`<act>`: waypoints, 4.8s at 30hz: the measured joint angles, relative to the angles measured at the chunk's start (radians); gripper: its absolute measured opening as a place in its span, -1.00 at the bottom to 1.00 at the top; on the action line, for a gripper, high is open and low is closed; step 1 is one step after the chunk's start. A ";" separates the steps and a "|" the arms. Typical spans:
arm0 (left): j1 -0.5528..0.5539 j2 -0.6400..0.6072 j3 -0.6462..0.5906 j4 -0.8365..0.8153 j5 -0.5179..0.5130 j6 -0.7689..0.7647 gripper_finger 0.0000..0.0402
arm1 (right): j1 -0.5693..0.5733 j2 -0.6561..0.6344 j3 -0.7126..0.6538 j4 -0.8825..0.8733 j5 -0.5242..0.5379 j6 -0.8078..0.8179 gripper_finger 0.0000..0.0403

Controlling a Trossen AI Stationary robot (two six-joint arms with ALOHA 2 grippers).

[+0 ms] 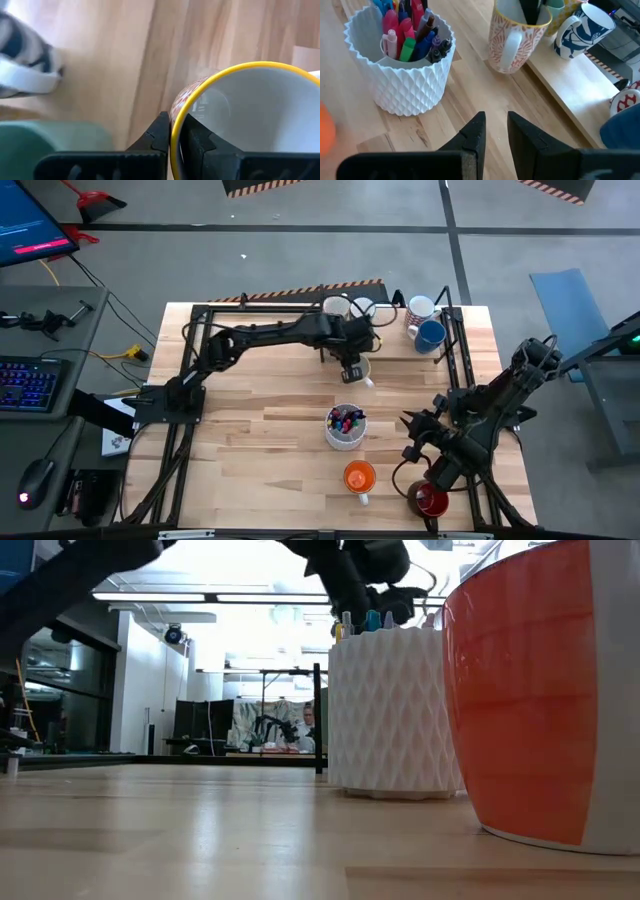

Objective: Place coffee mugs
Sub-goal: Move the orange patterned mug to the top of the table, then put the orange mug on the shelf

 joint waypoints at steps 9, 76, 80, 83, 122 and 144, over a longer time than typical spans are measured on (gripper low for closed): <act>-0.011 0.082 0.023 -0.015 0.026 0.026 -0.94 | 0.039 0.000 0.000 -0.115 -0.018 0.191 -0.71; -0.121 -0.055 0.131 -0.407 0.153 0.052 -0.48 | 0.036 0.000 0.000 -0.147 -0.091 0.196 -0.71; -0.200 -0.060 0.131 -0.555 0.184 0.025 -0.48 | 0.036 0.000 0.000 -0.118 -0.094 0.153 -0.71; -0.265 -0.059 0.130 -0.580 0.186 -0.011 -0.48 | 0.036 0.000 0.000 -0.070 -0.120 0.064 -0.71; -0.692 -0.720 -0.654 -0.348 -0.339 -0.534 -0.48 | -0.190 0.011 0.000 0.736 -0.474 -0.754 -0.70; -0.690 -0.934 -1.049 -0.054 -0.296 -0.596 -0.48 | -0.273 0.153 0.000 0.847 -0.703 -0.720 -0.70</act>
